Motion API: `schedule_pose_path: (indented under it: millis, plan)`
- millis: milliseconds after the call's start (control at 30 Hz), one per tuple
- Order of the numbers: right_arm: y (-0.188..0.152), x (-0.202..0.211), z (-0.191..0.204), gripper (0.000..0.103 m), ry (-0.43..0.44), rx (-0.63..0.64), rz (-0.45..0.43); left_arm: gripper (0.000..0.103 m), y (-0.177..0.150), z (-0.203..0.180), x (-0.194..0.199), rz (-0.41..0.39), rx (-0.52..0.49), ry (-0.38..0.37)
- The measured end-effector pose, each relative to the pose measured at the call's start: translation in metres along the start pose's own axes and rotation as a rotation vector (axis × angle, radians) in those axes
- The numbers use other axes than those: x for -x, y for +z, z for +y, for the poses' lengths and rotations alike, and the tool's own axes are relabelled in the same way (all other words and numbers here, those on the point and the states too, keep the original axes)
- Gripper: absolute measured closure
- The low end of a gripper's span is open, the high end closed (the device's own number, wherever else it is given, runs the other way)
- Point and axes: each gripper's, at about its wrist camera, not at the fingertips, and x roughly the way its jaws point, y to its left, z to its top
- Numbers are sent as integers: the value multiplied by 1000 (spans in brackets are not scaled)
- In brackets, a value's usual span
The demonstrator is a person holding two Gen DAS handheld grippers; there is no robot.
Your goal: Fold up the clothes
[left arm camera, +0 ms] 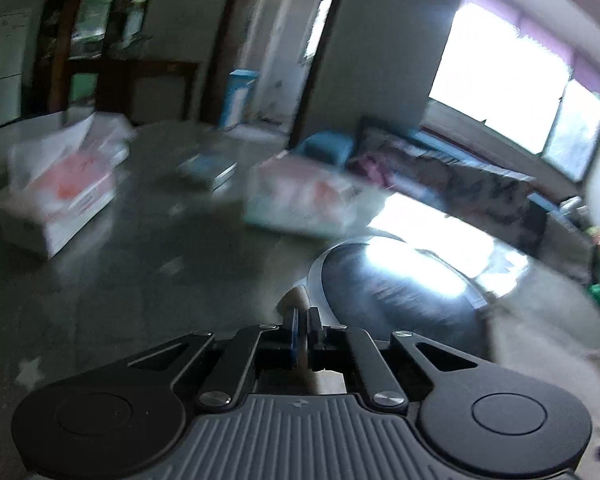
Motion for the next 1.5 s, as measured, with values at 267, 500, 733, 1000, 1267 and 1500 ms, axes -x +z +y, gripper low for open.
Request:
schedule_pose_path:
  millis: [267, 500, 733, 1000, 1267, 1500]
  plan:
    - [-6, 12, -28, 38, -62, -100, -19, 99, 9, -78, 35, -23, -87, -325]
    - [-20, 19, -48, 38, -97, -178, -9, 99, -6, -140, 58, 19, -150, -604]
    - [-34, 22, -57, 38, -111, -225, 6, 99, -42, -179, 45, 171, -229, -759]
    - [-40, 33, -67, 38, -93, -275, 19, 92, -79, -186, 21, 341, -318, -747]
    - [-45, 45, -78, 38, -80, -330, 26, 76, -66, -138, 4, 289, -323, -600]
    - [-45, 59, -93, 38, -95, -399, 6, 76, -65, -104, -6, 293, -329, -476]
